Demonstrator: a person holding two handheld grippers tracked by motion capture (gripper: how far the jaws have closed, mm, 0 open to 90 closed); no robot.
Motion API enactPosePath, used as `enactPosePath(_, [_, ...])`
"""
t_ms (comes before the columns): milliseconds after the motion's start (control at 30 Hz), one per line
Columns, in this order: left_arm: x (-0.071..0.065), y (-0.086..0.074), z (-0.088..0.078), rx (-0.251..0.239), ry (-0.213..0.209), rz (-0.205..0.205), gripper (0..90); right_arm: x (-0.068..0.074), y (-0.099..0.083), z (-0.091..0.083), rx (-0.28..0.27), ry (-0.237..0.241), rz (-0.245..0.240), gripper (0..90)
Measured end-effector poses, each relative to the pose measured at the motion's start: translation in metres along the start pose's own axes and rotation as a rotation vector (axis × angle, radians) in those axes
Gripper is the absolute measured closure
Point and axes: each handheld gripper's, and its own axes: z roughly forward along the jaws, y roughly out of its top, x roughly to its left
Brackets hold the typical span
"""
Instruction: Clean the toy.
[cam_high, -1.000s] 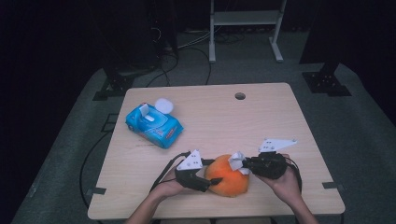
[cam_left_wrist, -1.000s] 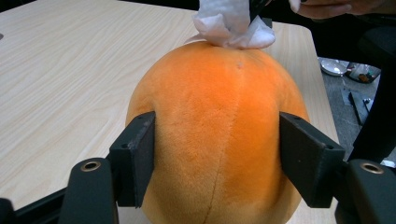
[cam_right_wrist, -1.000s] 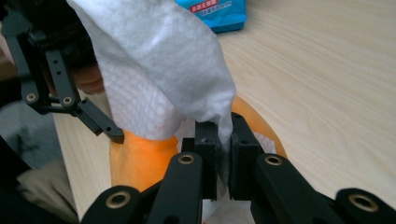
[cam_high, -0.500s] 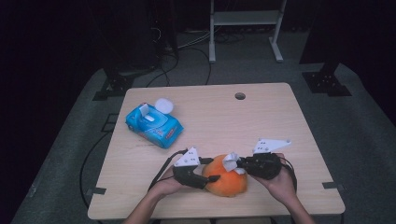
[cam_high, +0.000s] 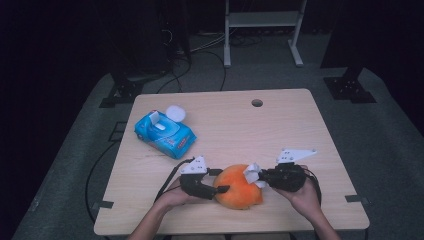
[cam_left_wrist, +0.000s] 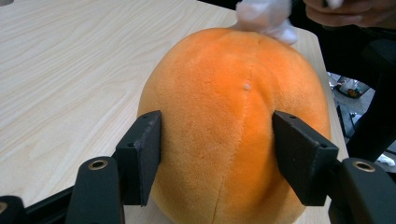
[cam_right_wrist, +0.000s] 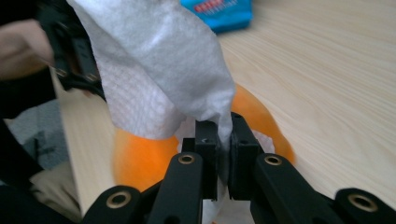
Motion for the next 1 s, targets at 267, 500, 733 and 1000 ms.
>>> enactPosePath(267, [0.002,-0.002,-0.001,-0.003,0.004,-0.009,34.7,0.003,0.001,-0.007,-0.010,0.053,-0.001,84.1])
enactPosePath(500, [0.002,-0.002,0.000,-0.015,0.004,-0.019,34.8,-0.006,-0.017,-0.010,0.064,0.011,0.018,84.0])
enactPosePath(733, [0.004,-0.002,0.001,-0.019,0.017,-0.033,34.5,0.013,-0.008,-0.006,0.040,0.061,-0.062,83.9])
enactPosePath(1000, [0.004,-0.001,0.003,-0.022,0.014,-0.032,33.9,0.003,-0.010,-0.012,0.035,0.029,-0.026,83.9])
